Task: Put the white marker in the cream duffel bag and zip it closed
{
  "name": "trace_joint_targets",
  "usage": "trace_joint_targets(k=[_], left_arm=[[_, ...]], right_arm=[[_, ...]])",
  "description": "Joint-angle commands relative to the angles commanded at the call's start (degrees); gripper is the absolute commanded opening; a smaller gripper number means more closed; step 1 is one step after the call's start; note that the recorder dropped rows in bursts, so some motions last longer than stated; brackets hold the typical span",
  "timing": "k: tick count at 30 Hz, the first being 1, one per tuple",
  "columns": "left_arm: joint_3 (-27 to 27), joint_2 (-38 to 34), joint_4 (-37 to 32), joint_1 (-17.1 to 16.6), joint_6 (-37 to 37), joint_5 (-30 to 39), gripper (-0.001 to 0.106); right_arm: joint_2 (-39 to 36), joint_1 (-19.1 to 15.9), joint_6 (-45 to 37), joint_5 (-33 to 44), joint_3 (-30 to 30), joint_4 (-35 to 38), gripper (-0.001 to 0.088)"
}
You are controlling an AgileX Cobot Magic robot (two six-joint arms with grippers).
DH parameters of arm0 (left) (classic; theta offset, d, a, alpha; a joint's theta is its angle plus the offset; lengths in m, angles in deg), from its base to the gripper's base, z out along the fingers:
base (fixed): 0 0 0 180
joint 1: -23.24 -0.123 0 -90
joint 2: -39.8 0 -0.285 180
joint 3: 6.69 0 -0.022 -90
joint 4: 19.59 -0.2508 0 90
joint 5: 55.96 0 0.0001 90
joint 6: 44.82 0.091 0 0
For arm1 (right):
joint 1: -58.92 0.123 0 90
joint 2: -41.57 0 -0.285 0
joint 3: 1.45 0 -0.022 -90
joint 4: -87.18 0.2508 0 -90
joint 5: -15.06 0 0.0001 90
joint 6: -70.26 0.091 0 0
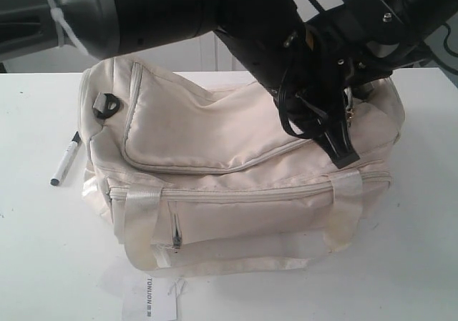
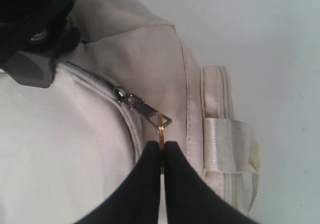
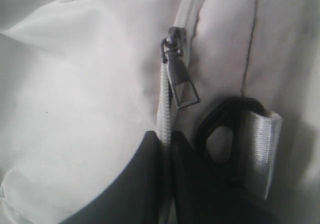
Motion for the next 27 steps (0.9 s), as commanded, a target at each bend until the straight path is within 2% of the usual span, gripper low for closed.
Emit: trace_joint_targets(k=[27], left_arm=[[0.00, 2.87, -0.78, 0.00, -0.42, 8.18, 0.000]], right_arm=[[0.00, 0.00, 0.00, 0.09, 0.00, -0.82, 0.0000]])
